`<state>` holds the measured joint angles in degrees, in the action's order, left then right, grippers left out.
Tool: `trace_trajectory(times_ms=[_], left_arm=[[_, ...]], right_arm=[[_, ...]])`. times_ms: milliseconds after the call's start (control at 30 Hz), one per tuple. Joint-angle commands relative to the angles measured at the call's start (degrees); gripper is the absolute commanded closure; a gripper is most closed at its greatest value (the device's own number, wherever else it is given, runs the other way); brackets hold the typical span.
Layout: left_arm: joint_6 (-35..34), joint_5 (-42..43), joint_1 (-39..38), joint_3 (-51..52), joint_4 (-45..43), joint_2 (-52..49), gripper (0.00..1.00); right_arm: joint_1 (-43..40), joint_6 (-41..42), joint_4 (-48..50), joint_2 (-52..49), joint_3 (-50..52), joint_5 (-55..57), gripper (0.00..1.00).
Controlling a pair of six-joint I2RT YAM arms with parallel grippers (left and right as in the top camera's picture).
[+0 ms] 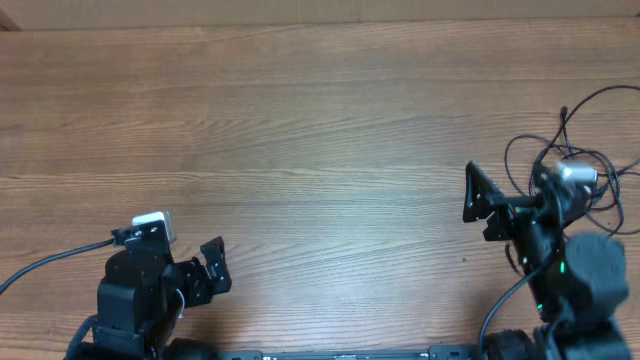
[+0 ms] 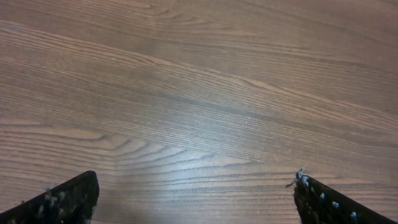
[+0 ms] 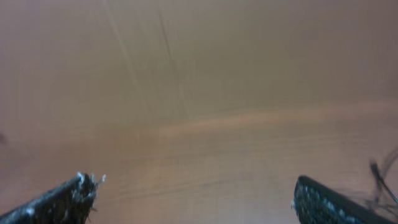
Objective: Untangle cables
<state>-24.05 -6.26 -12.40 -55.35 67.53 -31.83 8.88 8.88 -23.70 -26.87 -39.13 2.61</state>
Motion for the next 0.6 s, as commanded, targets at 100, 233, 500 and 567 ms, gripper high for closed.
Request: trace_trajectory(times_ms=[100, 233, 500, 567], left_arm=[[-0.6, -0.8, 0.0, 0.4, -0.2, 0.1, 0.0], [-0.6, -0.8, 0.0, 0.4, -0.2, 0.1, 0.0], [-0.6, -0.8, 0.0, 0.4, -0.2, 0.1, 0.0], [-0.6, -0.8, 0.0, 0.4, -0.2, 0.1, 0.01]], right_arm=[[-2.3, 0.3, 16.6, 15.1, 18.3, -3.9, 0.0], [-4.9, 0.3, 19.9, 21.8, 25.0, -7.5, 0.0], [-10.2, -0.3, 28.7, 26.7, 32.4, -9.0, 0.0], [-10.3, -0.4, 29.5, 26.7, 33.3, -7.7, 0.0]])
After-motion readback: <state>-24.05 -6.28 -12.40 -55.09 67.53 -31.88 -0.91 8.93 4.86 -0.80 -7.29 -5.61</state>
